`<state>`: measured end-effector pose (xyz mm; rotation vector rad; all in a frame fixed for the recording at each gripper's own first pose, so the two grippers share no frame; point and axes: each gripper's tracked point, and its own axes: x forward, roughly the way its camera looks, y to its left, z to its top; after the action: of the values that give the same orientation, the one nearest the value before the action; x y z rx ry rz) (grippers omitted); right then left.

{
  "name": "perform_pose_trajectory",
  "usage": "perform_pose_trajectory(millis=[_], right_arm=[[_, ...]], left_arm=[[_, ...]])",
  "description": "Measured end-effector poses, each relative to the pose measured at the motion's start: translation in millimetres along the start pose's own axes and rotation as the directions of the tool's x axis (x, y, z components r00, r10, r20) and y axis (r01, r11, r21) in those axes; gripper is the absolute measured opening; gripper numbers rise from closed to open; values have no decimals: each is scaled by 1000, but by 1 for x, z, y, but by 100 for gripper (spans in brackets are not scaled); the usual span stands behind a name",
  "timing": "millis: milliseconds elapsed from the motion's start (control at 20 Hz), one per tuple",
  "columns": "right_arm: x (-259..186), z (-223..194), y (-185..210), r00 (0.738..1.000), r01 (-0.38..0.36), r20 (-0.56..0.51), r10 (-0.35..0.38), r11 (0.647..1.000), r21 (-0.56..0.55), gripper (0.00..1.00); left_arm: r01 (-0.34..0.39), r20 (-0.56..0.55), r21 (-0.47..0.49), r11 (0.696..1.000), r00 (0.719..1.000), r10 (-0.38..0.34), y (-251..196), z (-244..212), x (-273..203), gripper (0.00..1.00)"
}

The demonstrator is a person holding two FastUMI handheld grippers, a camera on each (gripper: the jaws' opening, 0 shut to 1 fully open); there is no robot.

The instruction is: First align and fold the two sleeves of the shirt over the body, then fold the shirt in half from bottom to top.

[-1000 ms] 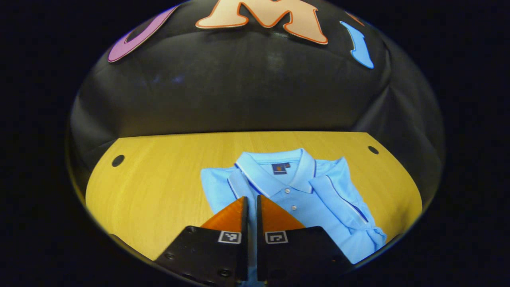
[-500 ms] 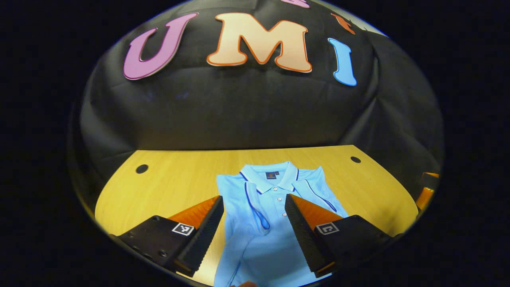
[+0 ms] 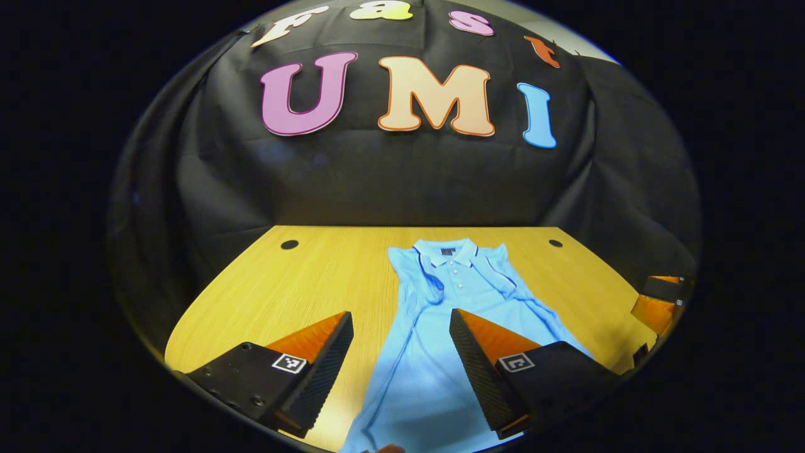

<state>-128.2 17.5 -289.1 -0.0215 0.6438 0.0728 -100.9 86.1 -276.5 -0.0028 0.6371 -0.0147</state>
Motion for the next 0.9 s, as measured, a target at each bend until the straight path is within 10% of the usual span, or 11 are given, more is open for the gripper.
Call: perform_pose_trajectory(millis=[900], right_arm=[[-58, -185, -27, 935, 100, -339, -106, 994, -35, 94]], left_arm=[[0, -271, 30, 1000, 963, 8, 9, -181, -78, 96]])
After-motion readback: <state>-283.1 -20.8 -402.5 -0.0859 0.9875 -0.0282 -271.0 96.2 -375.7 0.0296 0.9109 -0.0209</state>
